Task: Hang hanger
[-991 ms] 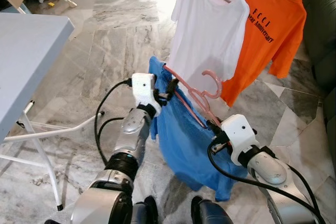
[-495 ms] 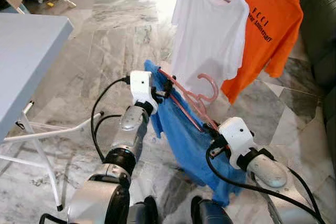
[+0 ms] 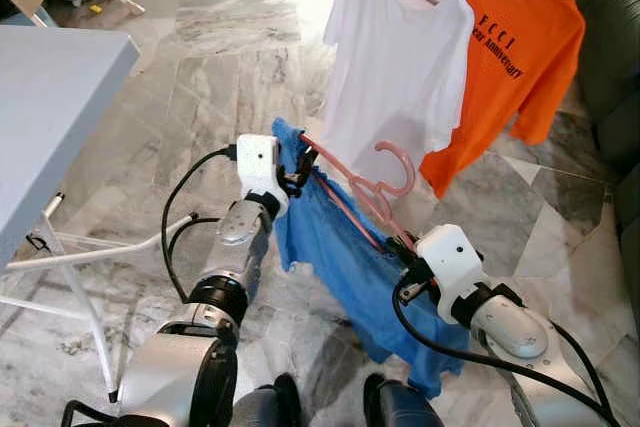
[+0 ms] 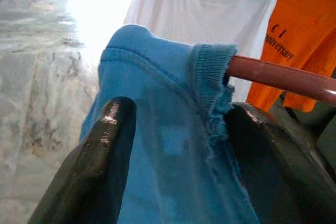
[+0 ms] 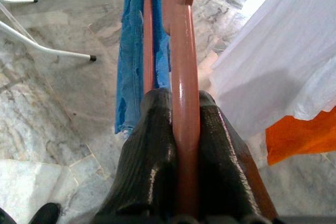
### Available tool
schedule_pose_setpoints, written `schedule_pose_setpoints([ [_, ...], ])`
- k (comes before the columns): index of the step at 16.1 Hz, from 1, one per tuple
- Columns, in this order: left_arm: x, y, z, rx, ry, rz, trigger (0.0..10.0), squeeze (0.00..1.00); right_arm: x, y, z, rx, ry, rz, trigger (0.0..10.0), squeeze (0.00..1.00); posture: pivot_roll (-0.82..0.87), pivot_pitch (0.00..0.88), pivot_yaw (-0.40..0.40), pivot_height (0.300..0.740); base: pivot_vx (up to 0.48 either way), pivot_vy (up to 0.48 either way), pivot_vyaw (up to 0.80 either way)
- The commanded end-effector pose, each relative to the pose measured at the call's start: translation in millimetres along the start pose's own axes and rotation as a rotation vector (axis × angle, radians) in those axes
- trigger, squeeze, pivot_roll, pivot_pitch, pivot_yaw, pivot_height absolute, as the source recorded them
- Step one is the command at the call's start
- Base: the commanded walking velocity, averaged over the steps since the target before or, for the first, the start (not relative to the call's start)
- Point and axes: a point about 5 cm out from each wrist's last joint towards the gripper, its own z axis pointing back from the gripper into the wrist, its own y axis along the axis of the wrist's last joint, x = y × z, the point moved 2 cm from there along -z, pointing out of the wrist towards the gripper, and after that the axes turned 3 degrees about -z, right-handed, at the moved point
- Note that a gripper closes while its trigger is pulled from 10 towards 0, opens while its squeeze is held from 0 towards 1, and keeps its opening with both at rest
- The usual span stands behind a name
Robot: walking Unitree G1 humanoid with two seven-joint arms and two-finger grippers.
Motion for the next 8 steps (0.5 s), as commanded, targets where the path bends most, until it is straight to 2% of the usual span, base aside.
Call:
schedule_pose_setpoints([
  [1,-2.5,-1.6,0.5,-0.012,-0.003,-0.004,0.0,0.00,-4.9,10.1,3.0,0.041,0.017,0.002,10.0,0.00,-0.26,0.240,0.072,0.740,0.000,0.000,0.00],
  [8,-3.4,-7.1,3.0,-0.032,-0.024,-0.007,0.0,0.00,-5.8,8.7,2.4,0.037,0.019,-0.003,10.0,0.00,-0.25,0.243,0.074,0.740,0.000,0.000,0.00],
])
